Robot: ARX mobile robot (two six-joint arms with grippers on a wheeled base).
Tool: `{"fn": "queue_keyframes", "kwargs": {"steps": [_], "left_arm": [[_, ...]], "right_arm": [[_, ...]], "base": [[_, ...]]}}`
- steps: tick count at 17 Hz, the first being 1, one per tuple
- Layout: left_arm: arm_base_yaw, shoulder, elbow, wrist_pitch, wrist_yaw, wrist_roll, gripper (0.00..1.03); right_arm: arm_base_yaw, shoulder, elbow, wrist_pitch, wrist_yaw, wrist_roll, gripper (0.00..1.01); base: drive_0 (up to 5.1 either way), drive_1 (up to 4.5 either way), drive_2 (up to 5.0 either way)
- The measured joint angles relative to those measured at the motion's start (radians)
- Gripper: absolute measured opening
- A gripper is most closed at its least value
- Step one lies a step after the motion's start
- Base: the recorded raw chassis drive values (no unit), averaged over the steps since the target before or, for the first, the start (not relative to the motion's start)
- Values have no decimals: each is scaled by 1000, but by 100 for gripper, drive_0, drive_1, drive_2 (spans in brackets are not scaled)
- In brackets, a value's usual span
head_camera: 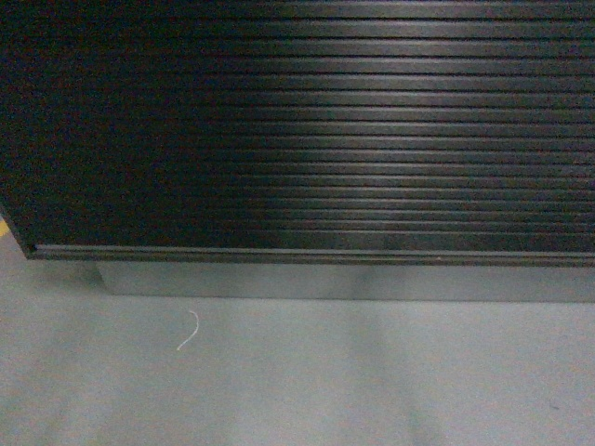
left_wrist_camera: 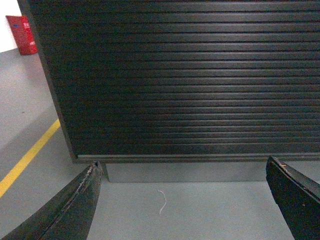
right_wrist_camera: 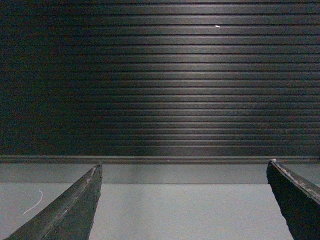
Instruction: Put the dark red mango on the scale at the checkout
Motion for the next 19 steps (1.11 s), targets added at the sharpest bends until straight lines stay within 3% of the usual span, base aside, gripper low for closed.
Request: {"fn": "queue_keyframes", "kwargs": {"steps": [14, 19], "left_arm": [[0, 0, 0, 0, -1, 0, 98], [0, 0, 0, 0, 0, 0, 98]], "right_arm": [[0, 0, 0, 0, 0, 0, 98], [0, 0, 0, -1, 0, 0, 98]], "base": [[-7, 356, -370], [0, 0, 0]]}}
